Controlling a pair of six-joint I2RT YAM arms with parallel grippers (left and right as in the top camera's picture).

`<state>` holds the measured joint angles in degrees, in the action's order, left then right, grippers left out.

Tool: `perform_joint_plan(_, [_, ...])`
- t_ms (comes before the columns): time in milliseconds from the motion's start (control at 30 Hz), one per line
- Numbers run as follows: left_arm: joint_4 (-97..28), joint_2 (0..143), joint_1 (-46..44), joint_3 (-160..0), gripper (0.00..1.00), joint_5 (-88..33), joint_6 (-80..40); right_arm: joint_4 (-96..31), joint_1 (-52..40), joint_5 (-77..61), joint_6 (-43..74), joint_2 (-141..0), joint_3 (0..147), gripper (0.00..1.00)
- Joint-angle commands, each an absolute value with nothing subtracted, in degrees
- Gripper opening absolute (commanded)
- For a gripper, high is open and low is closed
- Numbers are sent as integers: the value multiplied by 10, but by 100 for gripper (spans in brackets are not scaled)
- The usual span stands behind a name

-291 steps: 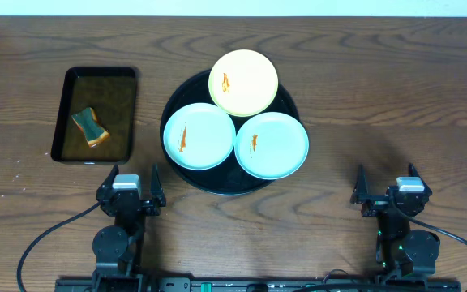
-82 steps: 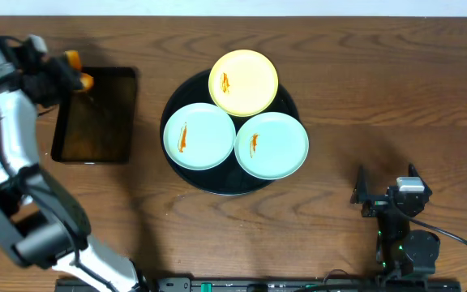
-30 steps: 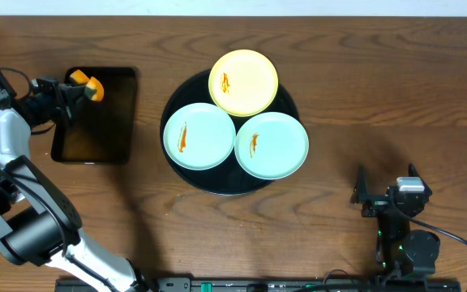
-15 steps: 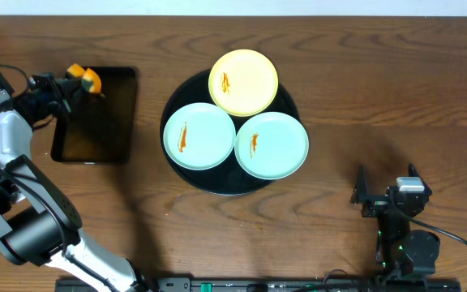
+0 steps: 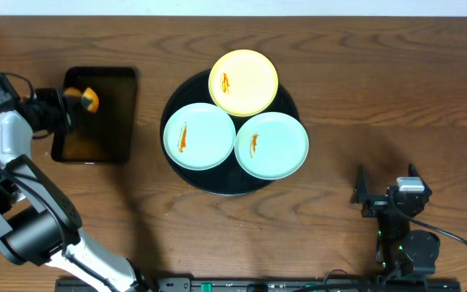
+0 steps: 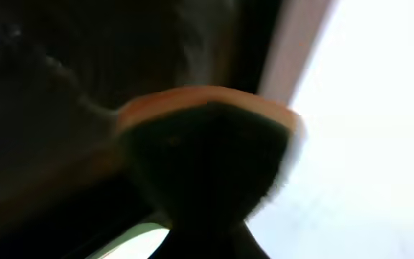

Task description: Clean dirty plates on tray and stack at the side

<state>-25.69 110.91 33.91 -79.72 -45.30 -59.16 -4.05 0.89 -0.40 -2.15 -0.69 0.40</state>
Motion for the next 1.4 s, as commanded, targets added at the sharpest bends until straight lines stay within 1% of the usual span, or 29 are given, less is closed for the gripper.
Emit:
perform_joint_plan(0, [-151, 1114, 335, -802, 8, -654, -628, -43, 15, -3, -27, -5, 3, 99])
perform_joint_plan(67, [-63, 1114, 334, -803, 8, -737, -755, -43, 15, -3, -27, -5, 3, 99])
perform_joint_plan(200, [105, 1111, 334, -803, 7, -806, -926, -43, 15, -3, -27, -5, 3, 99])
perform_joint_plan(267, [146, 1105, 334, -803, 7, -816, -960, -43, 15, -3, -27, -5, 3, 99])
perform_joint_plan(333, [168, 1103, 334, -803, 7, -813, -963, -43, 15, -3, -27, -5, 3, 99])
perform_joint_plan(367, [169, 1103, 334, -802, 7, -809, -955, -43, 15, -3, -27, -5, 3, 99])
perform_joint_plan(400, [168, 1103, 334, -801, 8, -794, -921, -43, 15, -3, -27, -5, 3, 99])
perform_joint_plan(433, [167, 1103, 334, -800, 7, -771, -862, -43, 15, -3, -27, -5, 3, 99])
perform_joint_plan(500, [122, 1104, 334, -799, 7, -734, -749, -43, 15, -3, -27, -5, 3, 99])
perform_joint_plan(533, [36, 1105, 334, -799, 8, -685, -665, -43, 15, -3, -27, -5, 3, 99])
perform_joint_plan(600, [-90, 1106, 334, -799, 7, -590, -608, -43, 15, -3, -27, -5, 3, 99])
perform_joint_plan(667, [-204, 1108, 334, -799, 7, -439, -573, -43, 15, -3, -27, -5, 3, 99])
perform_joint_plan(700, [-234, 1110, 334, -799, 8, -387, -550, -43, 15, -3, -27, -5, 3, 99])
perform_joint_plan(733, [-251, 1111, 334, -799, 7, -372, -523, -43, 15, -3, -27, -5, 3, 99])
perform_joint_plan(800, [-253, 1111, 334, -799, 7, -404, -521, -43, 15, -3, -27, -5, 3, 99])
perform_joint_plan(867, [-226, 1111, 334, -799, 8, -505, -539, -43, 15, -3, -27, -5, 3, 99])
perform_joint_plan(933, [-185, 1111, 334, -799, 7, -609, -603, -43, 15, -3, -27, -5, 3, 99])
perform_joint_plan(967, [-144, 1111, 334, -799, 6, -675, -670, -43, 15, -3, -27, -5, 3, 99])
perform_joint_plan(1000, [-120, 1111, 334, -799, 8, -703, -703, -43, 15, -3, -27, -5, 3, 99])
perform_joint_plan(1067, [-64, 1109, 334, -799, 7, -747, -765, -43, 15, -3, -27, -5, 3, 99])
perform_joint_plan(1167, [-44, 1106, 334, -799, 7, -748, -774, -43, 15, -3, -27, -5, 3, 99])
perform_joint_plan(1267, [-66, 1106, 334, -799, 7, -686, -710, -43, 15, -3, -27, -5, 3, 99])
perform_joint_plan(1333, [-120, 1107, 333, -799, 7, -589, -633, -43, 15, -3, -27, -5, 3, 99])
perform_joint_plan(1367, [-191, 1107, 330, -799, 8, -468, -583, -43, 15, -3, -27, -5, 3, 99])
